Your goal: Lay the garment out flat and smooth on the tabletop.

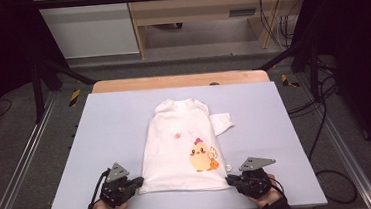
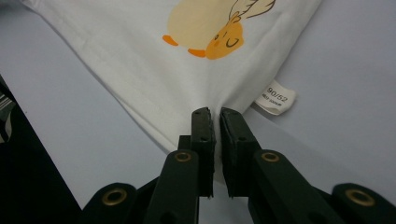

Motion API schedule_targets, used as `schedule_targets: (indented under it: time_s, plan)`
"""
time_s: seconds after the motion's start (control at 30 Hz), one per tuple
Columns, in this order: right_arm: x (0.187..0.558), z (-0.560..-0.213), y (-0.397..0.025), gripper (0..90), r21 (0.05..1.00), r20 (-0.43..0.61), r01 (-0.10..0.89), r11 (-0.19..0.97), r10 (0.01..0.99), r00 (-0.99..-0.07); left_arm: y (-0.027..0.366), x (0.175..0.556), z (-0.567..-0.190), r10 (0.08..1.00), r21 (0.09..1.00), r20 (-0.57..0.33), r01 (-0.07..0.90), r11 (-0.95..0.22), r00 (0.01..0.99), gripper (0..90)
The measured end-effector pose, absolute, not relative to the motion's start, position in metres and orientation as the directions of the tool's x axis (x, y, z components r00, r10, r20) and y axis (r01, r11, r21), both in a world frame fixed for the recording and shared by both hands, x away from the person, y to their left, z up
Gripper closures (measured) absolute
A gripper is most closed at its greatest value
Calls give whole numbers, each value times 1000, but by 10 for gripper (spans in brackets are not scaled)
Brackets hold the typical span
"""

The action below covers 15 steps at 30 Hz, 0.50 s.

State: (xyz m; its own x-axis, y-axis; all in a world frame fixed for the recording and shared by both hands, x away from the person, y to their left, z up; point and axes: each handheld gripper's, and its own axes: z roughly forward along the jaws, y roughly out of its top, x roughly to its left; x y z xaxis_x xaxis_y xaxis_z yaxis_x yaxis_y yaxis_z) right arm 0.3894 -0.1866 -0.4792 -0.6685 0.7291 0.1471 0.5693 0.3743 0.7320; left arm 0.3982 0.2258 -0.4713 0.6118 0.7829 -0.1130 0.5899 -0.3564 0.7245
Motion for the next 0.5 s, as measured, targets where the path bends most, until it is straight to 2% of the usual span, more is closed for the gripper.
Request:
schedule_targets:
  time_s: [0.5]
  plan:
    - [386, -485, -180, 818, 720, 151, 573, 392, 717, -680, 228, 392, -471, 788, 712, -74, 586, -387, 611, 864]
